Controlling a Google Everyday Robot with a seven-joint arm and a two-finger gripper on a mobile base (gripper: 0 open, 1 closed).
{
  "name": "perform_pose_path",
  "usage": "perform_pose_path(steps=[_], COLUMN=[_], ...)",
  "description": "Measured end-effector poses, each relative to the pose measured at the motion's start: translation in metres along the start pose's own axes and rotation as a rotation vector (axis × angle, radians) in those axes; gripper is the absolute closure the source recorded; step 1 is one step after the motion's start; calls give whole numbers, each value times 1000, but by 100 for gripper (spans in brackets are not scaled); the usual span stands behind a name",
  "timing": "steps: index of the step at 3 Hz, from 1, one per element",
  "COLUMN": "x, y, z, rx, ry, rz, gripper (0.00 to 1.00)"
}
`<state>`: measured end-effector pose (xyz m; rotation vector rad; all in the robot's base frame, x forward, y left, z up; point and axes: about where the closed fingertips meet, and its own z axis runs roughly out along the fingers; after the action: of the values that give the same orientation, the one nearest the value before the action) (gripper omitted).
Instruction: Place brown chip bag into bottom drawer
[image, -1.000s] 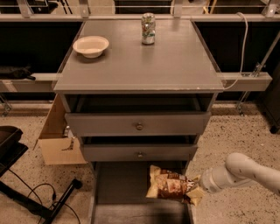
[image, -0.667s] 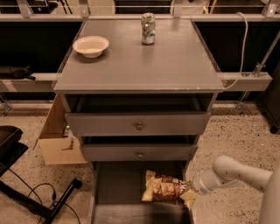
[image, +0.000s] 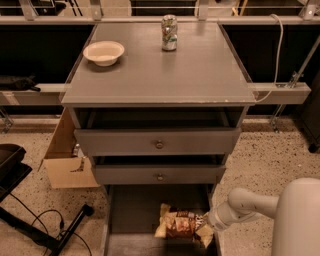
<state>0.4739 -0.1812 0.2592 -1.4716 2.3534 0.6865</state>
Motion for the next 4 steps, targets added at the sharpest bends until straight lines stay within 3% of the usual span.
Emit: perform_pose_path(steps=[3,4], x=[1,1], y=[0,0], z=[2,2], rx=[0,0], ry=[0,0], rz=[2,2], gripper=[6,0])
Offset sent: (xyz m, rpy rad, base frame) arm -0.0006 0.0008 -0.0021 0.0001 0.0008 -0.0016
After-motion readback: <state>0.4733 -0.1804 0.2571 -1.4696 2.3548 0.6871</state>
